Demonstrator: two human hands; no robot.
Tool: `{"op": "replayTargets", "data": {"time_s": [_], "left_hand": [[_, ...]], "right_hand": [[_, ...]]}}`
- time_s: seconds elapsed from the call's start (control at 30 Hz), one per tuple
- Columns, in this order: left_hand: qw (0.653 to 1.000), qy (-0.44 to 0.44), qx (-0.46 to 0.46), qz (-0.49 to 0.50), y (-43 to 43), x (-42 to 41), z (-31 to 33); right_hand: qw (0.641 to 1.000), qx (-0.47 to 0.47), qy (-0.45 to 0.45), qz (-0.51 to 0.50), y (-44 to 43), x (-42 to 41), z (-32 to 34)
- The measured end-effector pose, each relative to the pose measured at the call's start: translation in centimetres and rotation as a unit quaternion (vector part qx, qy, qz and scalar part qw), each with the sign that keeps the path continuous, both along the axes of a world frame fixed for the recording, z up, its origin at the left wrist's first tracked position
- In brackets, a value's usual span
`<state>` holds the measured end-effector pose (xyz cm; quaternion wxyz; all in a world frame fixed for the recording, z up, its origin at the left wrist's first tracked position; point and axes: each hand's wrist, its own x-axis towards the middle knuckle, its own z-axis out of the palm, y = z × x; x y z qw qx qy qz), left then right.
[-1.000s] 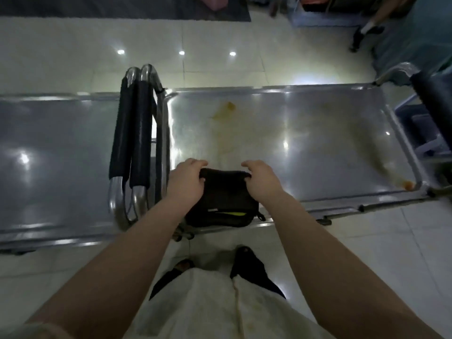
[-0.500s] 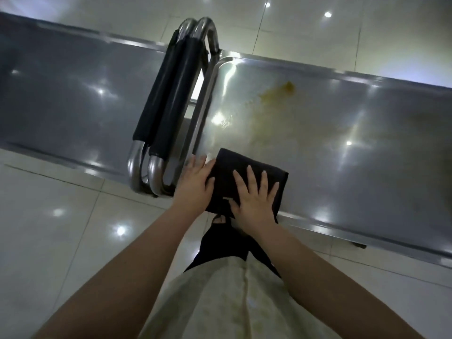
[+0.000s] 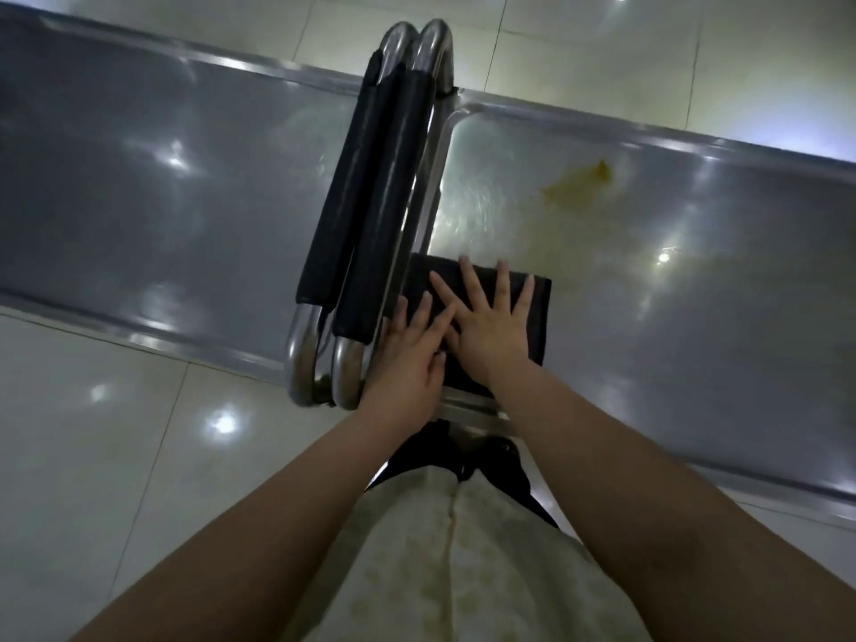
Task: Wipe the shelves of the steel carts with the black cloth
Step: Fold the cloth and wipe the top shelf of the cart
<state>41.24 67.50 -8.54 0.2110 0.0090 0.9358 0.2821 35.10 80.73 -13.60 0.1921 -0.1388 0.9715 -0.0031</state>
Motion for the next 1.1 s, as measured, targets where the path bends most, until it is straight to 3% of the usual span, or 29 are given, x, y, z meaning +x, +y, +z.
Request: {"op": "replayTargets", "data": {"time_s": [0.17,0.33,0.43,0.67,0.97,1.1], "left_hand": [[0.997,0.003,-0.077,-0.031,1.1,-0.8,-0.2],[0.981,-0.004,-0.185,-0.053,4.4,-4.8,-1.0],[0.974,-0.008,-0.216,-0.06,5.8,-6.9,-2.5],[0.968,-0.019,-0.249,-0.02,7.7,-7.8,-3.8],[0.964,0.035,-0.262,-0.038,9.9,-25.5,-4.9],[0.965,0.046,-0.251,-0.053,10.9,-29.4,-5.0]], "right_hand": [[0.999,-0.031,-0.001,0.022,0.3,-3.2,0.6],[0.988,-0.041,0.009,-0.148,9.2,-3.0,0.9],[0.981,-0.01,0.011,-0.195,14.7,-3.7,0.4],[0.974,0.01,-0.007,-0.228,19.4,-3.6,-0.9],[0.976,-0.008,0.034,-0.216,20.2,-3.7,-2.0],[0.975,-0.012,0.046,-0.215,20.4,-4.1,-2.3]]}}
